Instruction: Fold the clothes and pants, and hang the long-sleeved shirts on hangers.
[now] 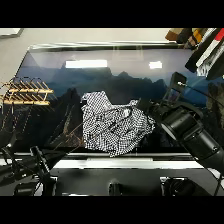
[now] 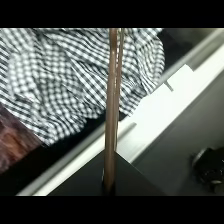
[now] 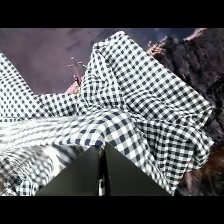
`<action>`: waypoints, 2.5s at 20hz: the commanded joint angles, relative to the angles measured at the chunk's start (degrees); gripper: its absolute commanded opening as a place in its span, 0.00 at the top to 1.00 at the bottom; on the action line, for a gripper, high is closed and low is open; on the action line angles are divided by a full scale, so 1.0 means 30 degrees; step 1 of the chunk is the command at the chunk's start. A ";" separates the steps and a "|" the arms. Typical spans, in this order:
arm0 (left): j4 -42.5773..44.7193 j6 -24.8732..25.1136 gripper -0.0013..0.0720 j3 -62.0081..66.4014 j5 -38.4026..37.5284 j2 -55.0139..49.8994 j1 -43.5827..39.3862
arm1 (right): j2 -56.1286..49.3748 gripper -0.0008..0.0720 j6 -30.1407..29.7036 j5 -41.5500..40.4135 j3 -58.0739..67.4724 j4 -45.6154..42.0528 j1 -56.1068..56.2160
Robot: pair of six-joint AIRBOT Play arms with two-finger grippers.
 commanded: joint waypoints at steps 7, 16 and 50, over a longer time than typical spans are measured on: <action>-0.1421 -0.1100 0.97 0.2987 -0.3213 0.0357 -0.0007 | -0.0510 0.95 -0.0546 0.0277 0.0036 -0.1239 -0.0007; -0.1843 -0.0984 0.97 0.1384 -0.2535 0.0328 -0.0007 | -0.0590 0.95 -0.0459 -0.0918 0.0044 -0.0386 -0.0007; -0.3366 0.5078 0.97 0.0379 0.8969 -0.7723 -0.7781 | -0.0131 0.95 -0.6827 0.0801 0.5253 0.8480 0.0015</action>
